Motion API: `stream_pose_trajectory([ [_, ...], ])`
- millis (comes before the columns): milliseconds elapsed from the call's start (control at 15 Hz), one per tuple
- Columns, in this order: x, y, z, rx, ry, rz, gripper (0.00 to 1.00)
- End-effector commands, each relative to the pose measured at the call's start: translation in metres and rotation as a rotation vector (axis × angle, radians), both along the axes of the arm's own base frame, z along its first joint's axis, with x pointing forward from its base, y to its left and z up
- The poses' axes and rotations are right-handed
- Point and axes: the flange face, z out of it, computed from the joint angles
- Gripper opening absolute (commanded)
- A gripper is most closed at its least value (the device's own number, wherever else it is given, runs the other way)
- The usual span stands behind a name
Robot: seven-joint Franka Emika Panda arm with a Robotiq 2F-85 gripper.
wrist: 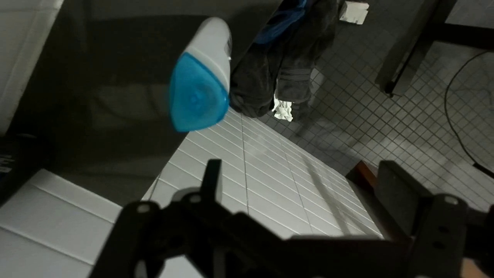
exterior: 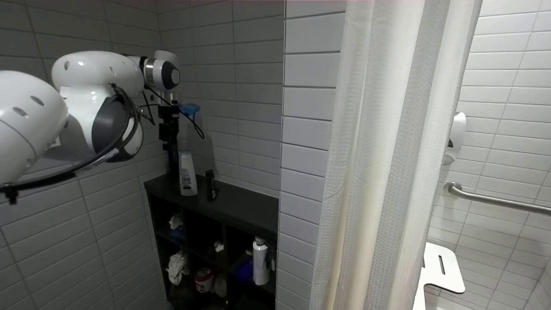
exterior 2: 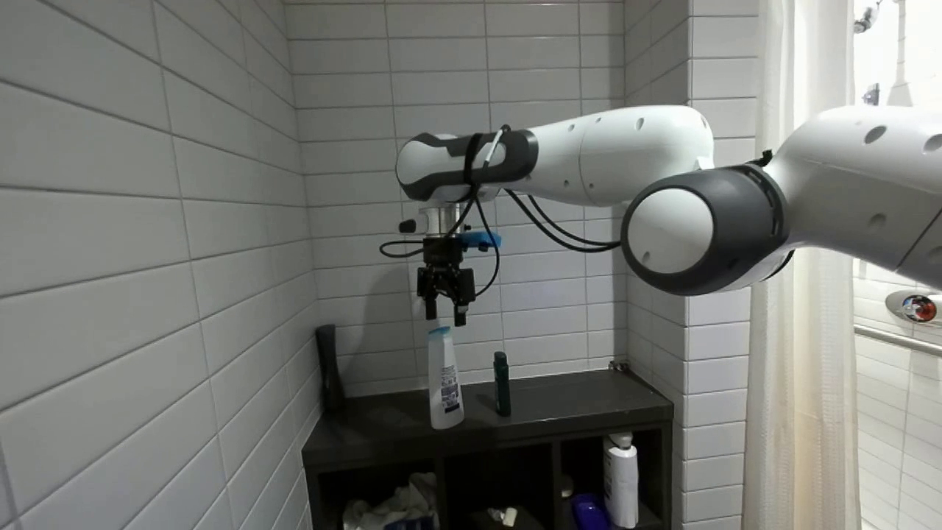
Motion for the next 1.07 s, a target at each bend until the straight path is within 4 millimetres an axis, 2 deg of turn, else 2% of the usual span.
stream_pose_trajectory([
  [0, 0.010, -0.029, -0.034, -0.002, 0.030, -0.038, 1.00],
  [67, 0.010, -0.032, -0.037, -0.008, 0.037, -0.056, 1.00],
  [200, 0.014, -0.045, -0.028, -0.010, 0.011, -0.074, 1.00],
  [467, 0.015, -0.053, -0.023, -0.024, -0.002, -0.091, 1.00],
  [1000, 0.018, -0.051, -0.021, -0.029, -0.035, -0.086, 1.00],
])
